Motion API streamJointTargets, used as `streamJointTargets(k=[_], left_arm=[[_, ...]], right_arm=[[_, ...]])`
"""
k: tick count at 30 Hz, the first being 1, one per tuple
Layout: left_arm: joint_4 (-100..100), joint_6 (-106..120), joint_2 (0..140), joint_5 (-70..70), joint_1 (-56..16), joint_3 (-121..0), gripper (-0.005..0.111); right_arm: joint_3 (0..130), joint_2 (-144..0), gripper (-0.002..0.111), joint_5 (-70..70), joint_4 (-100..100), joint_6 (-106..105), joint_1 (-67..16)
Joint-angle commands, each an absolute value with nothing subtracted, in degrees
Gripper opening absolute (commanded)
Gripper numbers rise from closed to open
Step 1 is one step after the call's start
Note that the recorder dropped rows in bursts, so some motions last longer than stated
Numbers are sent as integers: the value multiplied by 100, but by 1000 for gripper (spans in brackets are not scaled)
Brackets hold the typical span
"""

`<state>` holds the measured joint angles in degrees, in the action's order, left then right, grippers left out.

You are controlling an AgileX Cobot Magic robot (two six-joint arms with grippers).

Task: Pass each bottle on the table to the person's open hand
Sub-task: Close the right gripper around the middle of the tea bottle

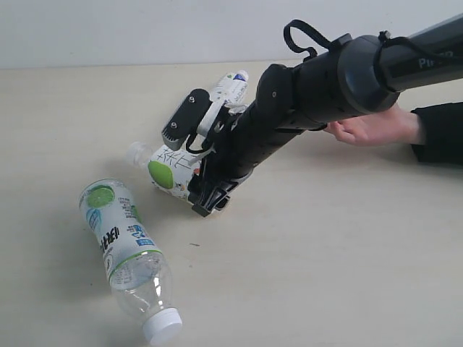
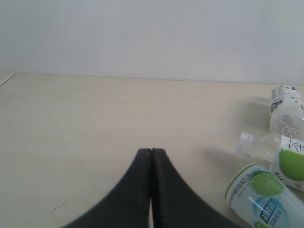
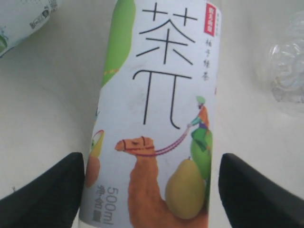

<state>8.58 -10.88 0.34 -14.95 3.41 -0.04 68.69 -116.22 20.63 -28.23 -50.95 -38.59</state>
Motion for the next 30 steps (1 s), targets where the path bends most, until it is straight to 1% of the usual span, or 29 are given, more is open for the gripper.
streamJointTargets(k=[1,16,20,22,26,27,28,29,30], left_arm=[[872,-1095,0,-1459,338,0,0],[872,-1095,0,-1459,338,0,0],[872,-1095,0,-1459,338,0,0],[872,-1095,0,-1459,338,0,0],[872,-1095,0,-1459,338,0,0],[872,-1095,0,-1459,338,0,0],[872,-1095,0,-1459,338,0,0],[872,-1095,0,-1459,338,0,0],[872,-1095,0,-1459,338,0,0]], right_arm=[[6908,-11626,76,1962,-2810,-5149,-3868],[6908,-11791,78,1866,-2810,-5149,-3868],[6908,-11802,74,1866,-2810,-5149,-3868],[6908,-11802,69,1855,-2810,-5149,-3868],[6908,-11802,55,1877,-2810,-5103,-3868],[6908,-11802,48,1877,-2810,-5096,-3868],[6908,-11802,45,1877,-2822,-5096,-3868],[6908,-11802,37,1894,-2833,-5096,-3868],[6908,-11802,33,1911,-2833,-5096,-3868]])
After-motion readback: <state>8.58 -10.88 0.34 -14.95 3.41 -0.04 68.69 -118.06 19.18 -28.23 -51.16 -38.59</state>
